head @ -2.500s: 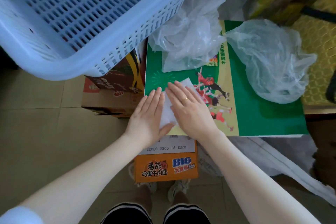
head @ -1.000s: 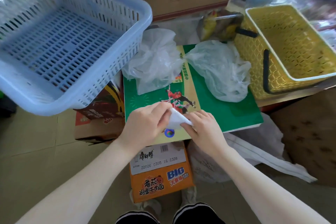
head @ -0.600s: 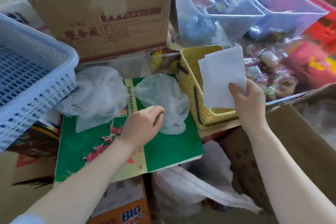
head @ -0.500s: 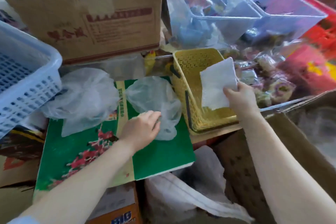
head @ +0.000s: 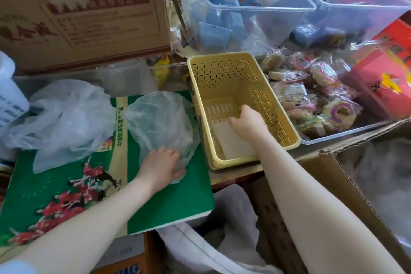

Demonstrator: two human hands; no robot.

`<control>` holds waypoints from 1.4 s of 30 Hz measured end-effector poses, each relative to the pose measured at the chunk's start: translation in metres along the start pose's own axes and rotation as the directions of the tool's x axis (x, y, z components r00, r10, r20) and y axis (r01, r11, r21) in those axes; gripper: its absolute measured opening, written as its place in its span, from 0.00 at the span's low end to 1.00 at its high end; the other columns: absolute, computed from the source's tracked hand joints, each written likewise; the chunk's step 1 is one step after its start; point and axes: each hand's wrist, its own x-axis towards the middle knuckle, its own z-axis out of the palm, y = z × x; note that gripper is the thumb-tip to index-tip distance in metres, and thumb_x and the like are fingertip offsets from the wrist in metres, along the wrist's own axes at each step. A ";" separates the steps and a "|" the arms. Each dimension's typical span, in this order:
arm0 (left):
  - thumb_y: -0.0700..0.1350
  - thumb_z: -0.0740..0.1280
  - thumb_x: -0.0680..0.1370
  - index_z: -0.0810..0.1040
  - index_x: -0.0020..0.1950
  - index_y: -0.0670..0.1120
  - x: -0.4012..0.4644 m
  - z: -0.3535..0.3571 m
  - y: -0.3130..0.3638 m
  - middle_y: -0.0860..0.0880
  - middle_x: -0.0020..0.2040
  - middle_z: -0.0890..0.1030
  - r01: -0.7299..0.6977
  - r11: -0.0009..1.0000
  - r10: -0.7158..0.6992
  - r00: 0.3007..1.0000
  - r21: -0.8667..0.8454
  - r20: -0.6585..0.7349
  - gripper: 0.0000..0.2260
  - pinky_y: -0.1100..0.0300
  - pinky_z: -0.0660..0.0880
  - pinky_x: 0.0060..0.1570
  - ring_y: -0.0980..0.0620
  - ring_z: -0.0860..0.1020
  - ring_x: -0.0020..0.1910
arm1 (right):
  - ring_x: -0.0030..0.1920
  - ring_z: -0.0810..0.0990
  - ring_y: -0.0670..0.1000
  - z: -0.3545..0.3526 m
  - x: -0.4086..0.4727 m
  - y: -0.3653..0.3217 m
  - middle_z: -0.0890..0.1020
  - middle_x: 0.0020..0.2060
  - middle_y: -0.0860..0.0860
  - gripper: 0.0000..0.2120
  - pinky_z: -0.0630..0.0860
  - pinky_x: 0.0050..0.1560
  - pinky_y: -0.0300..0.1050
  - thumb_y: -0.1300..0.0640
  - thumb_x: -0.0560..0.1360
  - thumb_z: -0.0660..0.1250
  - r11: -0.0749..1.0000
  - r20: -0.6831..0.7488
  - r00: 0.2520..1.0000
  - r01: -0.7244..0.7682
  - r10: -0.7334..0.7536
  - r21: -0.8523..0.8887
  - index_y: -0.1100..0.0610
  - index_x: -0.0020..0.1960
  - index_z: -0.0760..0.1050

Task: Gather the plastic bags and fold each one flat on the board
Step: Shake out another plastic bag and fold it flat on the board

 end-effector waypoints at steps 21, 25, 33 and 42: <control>0.71 0.56 0.68 0.80 0.44 0.55 -0.168 -0.136 -0.097 0.52 0.43 0.83 -0.031 0.265 -0.249 0.963 -0.964 -0.100 0.23 0.60 0.73 0.44 0.52 0.80 0.42 | 0.26 0.65 0.45 0.082 -0.179 -0.132 0.69 0.27 0.49 0.13 0.63 0.27 0.38 0.58 0.75 0.67 0.688 0.100 0.742 0.551 -0.662 0.472 0.55 0.33 0.70; 0.66 0.72 0.62 0.72 0.62 0.54 -0.209 -0.129 -0.118 0.48 0.54 0.81 0.004 0.084 -0.065 0.998 -0.996 -0.001 0.33 0.50 0.78 0.49 0.47 0.80 0.53 | 0.26 0.64 0.45 0.106 -0.191 -0.141 0.68 0.25 0.45 0.14 0.62 0.27 0.39 0.54 0.76 0.63 0.746 0.038 0.879 0.379 -0.475 0.548 0.53 0.32 0.68; 0.43 0.72 0.70 0.78 0.50 0.44 -0.251 -0.093 -0.164 0.42 0.47 0.82 0.219 0.099 -0.371 0.913 -0.971 0.169 0.11 0.51 0.79 0.44 0.47 0.82 0.43 | 0.26 0.72 0.50 0.144 -0.205 -0.129 0.76 0.28 0.52 0.12 0.68 0.30 0.41 0.56 0.76 0.66 0.672 0.190 0.972 -0.048 -0.139 0.739 0.57 0.35 0.76; 0.48 0.67 0.76 0.72 0.33 0.47 -0.268 -0.063 -0.210 0.51 0.34 0.72 0.217 0.752 -0.376 0.917 -0.623 -0.135 0.12 0.71 0.62 0.30 0.51 0.71 0.36 | 0.35 0.73 0.47 0.170 -0.248 -0.135 0.77 0.34 0.47 0.07 0.70 0.34 0.40 0.62 0.78 0.62 0.446 -0.073 0.924 0.249 -0.375 0.859 0.54 0.42 0.73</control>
